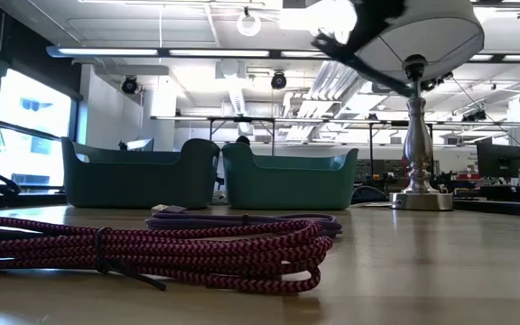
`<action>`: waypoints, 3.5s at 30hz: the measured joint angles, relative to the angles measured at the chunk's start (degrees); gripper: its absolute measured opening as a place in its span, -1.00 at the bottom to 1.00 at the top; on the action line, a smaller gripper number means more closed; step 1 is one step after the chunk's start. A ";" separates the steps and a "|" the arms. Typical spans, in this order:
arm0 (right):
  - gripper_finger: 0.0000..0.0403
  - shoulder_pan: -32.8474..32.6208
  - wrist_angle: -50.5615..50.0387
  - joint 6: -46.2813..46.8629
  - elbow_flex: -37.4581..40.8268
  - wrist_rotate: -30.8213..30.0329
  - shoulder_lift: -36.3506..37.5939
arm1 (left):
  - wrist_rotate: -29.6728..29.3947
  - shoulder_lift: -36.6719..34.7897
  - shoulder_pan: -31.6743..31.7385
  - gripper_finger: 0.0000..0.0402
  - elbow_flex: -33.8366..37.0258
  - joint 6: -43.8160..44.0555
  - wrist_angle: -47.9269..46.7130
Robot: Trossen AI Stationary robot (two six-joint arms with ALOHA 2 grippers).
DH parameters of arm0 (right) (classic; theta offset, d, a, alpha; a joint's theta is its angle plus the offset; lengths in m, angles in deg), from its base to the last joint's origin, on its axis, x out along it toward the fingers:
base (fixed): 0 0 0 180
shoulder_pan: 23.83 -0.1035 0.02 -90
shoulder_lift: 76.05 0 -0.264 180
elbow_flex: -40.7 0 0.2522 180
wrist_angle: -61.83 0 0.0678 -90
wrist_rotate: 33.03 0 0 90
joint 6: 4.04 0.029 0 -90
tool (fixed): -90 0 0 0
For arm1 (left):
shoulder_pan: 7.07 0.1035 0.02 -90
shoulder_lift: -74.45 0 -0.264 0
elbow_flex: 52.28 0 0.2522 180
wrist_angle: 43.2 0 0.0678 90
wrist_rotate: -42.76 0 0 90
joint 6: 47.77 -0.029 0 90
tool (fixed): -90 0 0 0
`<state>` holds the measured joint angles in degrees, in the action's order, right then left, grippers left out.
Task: Pick & Place USB Port
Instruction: Put the black and blue charger cable into the green bin, then put the purple charger cable into the blue bin
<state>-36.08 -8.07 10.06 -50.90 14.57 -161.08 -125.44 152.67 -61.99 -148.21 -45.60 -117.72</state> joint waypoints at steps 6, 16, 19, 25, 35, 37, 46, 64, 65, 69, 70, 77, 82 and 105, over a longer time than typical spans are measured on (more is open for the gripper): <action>-0.96 15.10 16.28 -19.35 -0.03 16.02 1.95 | 0.21 -0.56 2.88 -0.08 0.02 0.07 -3.24; -0.82 33.98 20.85 -24.67 -0.01 32.00 -5.74 | 7.74 -0.44 10.38 -0.08 0.07 1.11 -4.95; -0.63 35.98 22.01 -24.68 -0.01 31.43 -8.51 | 9.66 -0.44 12.26 -0.08 0.07 1.11 -4.95; -0.32 36.53 27.89 -27.13 -0.01 34.73 -10.75 | 16.00 -0.44 15.90 -0.08 0.07 3.94 -4.40; 0.08 28.59 24.22 -24.75 -0.12 56.74 -10.30 | 26.88 -0.59 17.41 -0.08 0.07 4.13 -7.81; 0.08 23.72 22.77 -24.97 -0.12 55.61 -10.83 | 29.76 -0.78 17.43 -0.08 0.07 4.14 -8.80; 0.08 1.74 24.01 -24.47 -0.12 37.56 -15.20 | 39.08 -0.77 17.43 -0.08 0.07 5.96 -8.69; 0.06 -4.33 28.18 -10.00 -0.09 36.82 -30.84 | 47.07 -0.77 17.41 -0.08 0.07 9.07 -7.88; 0.06 -4.06 28.28 -9.12 -0.09 36.94 -31.42 | 47.51 -0.77 17.41 -0.08 0.07 9.20 -7.90; 0.04 -2.98 28.54 -7.14 -0.25 39.20 -32.86 | 48.15 -0.77 17.41 -0.08 0.07 10.21 -7.91; 0.01 -2.72 28.54 -6.61 -0.30 39.61 -33.27 | 48.15 -0.77 17.41 -0.08 0.07 10.43 -7.92; -0.87 -2.63 28.52 -8.99 -0.33 43.61 -33.96 | 49.35 -0.71 17.41 -0.08 4.31 13.30 -7.00; -0.97 -3.32 27.76 -8.56 -0.28 42.91 -33.80 | 49.05 -0.71 17.41 -0.08 10.74 4.09 4.42; -1.00 -25.29 27.70 -20.37 0.03 2.43 -10.02 | 33.25 -0.77 17.49 -0.08 21.11 -32.86 41.49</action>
<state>-61.38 19.63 -10.31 -50.87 17.00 -171.10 -92.18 151.90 -44.50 -127.09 -78.46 -76.23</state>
